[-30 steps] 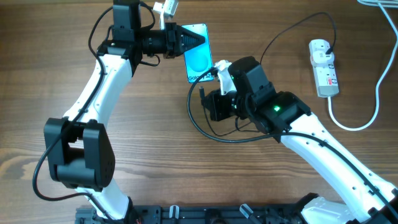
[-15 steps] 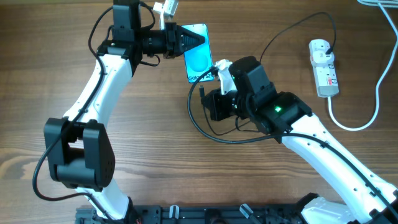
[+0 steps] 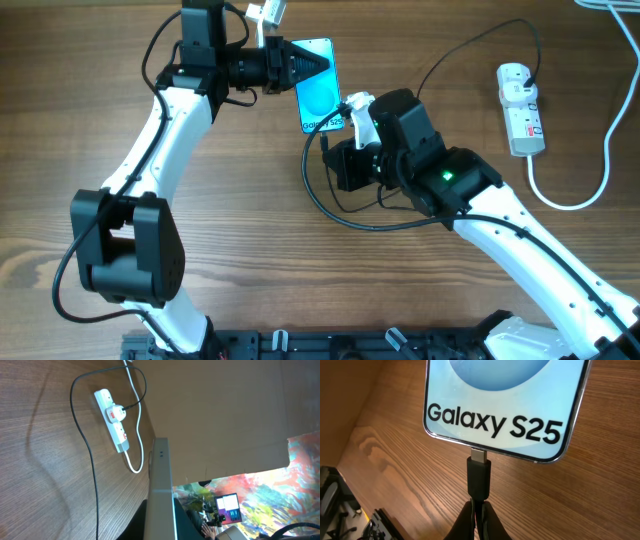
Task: Plug charger to phone and switch on socket
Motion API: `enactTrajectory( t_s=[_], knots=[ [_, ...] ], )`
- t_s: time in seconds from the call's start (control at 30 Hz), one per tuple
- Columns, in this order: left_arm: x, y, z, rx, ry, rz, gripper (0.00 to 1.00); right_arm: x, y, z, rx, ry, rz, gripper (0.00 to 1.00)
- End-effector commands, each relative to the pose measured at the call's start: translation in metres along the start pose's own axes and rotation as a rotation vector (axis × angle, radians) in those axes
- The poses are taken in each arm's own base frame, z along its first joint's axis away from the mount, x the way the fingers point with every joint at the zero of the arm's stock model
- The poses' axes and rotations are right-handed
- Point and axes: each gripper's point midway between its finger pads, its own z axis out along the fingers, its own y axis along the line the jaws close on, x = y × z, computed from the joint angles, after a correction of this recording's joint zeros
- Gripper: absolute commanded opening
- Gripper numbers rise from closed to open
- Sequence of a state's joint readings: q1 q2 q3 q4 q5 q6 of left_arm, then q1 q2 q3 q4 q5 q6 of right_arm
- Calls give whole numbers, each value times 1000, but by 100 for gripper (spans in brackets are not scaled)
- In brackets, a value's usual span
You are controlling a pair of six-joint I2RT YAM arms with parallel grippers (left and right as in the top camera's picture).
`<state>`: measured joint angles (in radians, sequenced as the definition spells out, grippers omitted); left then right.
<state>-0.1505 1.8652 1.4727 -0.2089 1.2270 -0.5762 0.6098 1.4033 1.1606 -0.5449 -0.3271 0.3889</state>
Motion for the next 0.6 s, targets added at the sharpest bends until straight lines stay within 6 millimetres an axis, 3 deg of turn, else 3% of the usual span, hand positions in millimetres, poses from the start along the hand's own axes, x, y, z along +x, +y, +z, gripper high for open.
enactTrajectory(
  t_s=[0.0,0.5,0.57],
  knots=[
    [-1,-17,-2,17,0,60,4,-14,1,-11,17,-53,-3,4],
    [2,-20,-2,38,15,61,4,-8,0,-11,20,-27,0,5],
    [-3,-14,-3,6,-10,59,4,0,-4,-10,38,8,-47,32]
  ],
)
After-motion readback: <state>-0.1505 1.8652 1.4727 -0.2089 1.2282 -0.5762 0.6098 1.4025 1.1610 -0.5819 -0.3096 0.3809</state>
